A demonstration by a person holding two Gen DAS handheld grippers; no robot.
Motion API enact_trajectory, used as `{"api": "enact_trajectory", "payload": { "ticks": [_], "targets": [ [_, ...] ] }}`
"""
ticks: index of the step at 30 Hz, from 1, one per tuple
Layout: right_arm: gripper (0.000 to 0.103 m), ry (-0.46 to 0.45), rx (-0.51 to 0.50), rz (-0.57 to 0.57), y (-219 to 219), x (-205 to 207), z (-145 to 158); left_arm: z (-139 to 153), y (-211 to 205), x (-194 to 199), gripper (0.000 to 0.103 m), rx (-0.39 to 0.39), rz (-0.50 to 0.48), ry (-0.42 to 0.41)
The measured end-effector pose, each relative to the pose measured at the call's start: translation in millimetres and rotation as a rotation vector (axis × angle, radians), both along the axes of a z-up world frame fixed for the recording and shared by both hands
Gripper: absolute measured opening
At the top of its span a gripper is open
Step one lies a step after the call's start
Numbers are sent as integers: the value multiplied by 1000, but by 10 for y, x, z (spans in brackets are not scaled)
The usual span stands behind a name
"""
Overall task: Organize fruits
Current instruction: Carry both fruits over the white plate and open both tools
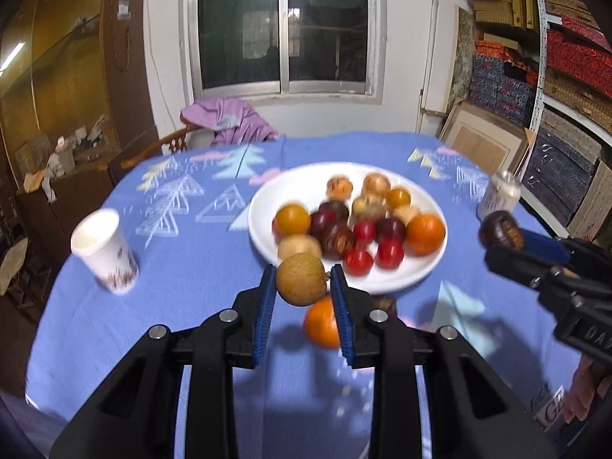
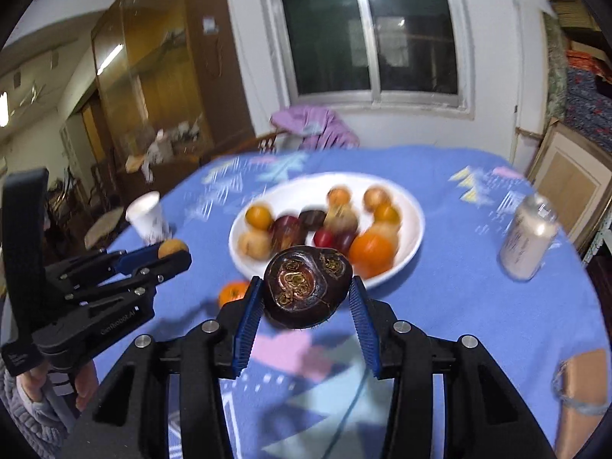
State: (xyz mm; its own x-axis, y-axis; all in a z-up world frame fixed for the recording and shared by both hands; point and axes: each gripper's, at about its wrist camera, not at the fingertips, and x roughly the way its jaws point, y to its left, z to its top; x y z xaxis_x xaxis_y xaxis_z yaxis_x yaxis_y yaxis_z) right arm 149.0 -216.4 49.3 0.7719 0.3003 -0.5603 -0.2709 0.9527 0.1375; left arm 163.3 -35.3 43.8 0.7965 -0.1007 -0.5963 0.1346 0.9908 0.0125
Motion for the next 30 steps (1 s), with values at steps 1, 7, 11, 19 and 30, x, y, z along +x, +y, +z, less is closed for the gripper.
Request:
{"api": "enact_trajectory", "payload": {
  "ticks": [1, 7, 11, 19, 30],
  "targets": [
    [46, -14, 1, -17, -48, 75, 87, 71, -40, 77, 28, -1, -4, -8],
    [46, 41, 41, -55, -121, 741, 41, 92, -294, 593, 28, -47, -22, 25],
    [46, 119, 43, -61, -67, 1148, -240, -246, -439, 868, 28, -17, -38, 96],
    [47, 174, 60, -57, 53, 1531, -546, -548, -456, 1084, 29, -1, -47, 140],
    [63, 110, 177, -75, -193, 1317, -270, -347, -267, 998, 81, -58, -11, 104]
  ]
}}
